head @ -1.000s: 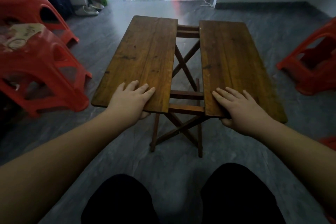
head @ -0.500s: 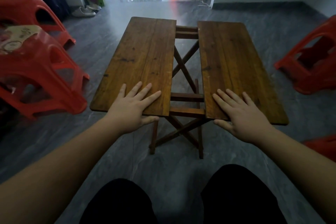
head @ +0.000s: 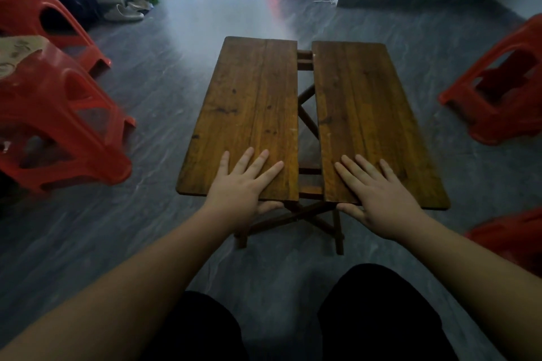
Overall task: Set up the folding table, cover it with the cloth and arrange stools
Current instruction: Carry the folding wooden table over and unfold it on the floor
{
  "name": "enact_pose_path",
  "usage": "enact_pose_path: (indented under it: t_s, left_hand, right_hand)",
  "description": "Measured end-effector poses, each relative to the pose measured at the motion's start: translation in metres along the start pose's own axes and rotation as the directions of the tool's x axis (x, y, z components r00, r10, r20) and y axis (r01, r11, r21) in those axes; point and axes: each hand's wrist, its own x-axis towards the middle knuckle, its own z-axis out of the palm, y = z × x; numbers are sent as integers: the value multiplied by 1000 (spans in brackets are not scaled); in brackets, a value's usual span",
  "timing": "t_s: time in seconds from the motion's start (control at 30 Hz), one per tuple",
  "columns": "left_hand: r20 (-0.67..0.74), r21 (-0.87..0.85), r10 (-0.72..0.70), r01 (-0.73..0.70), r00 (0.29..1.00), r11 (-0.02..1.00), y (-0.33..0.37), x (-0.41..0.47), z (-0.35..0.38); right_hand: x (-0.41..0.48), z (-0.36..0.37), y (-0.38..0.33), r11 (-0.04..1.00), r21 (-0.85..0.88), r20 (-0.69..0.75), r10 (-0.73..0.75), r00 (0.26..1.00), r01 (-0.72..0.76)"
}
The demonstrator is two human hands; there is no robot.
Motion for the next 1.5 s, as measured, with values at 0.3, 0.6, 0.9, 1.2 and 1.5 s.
enact_pose_path:
  t_s: [0.3,0.6,0.9,1.2,1.5]
  left_hand:
    - [-26,11,2,-2,1000,1000,30,18,54]
    - [-58,18,9,-8,998,1000,29,21,59]
    - [234,-59,-52,68,971,996,33,26,34]
    - [492,-128,-93,178,866,976,48,26,0]
    - [579,-116,-137,247,804,962,40,33,-19]
  right_hand:
    - [13,46,-19,999,44,-10,-8,1000,8]
    - [16,61,-17,1000,23,-93,-18,996,20]
    - [18,48,-14,992,124,34,-23,999,18]
    - [1,16,-5,956,288,209,-10,978,-51]
    - [-8,13,16,965,215,320,78,944,-153]
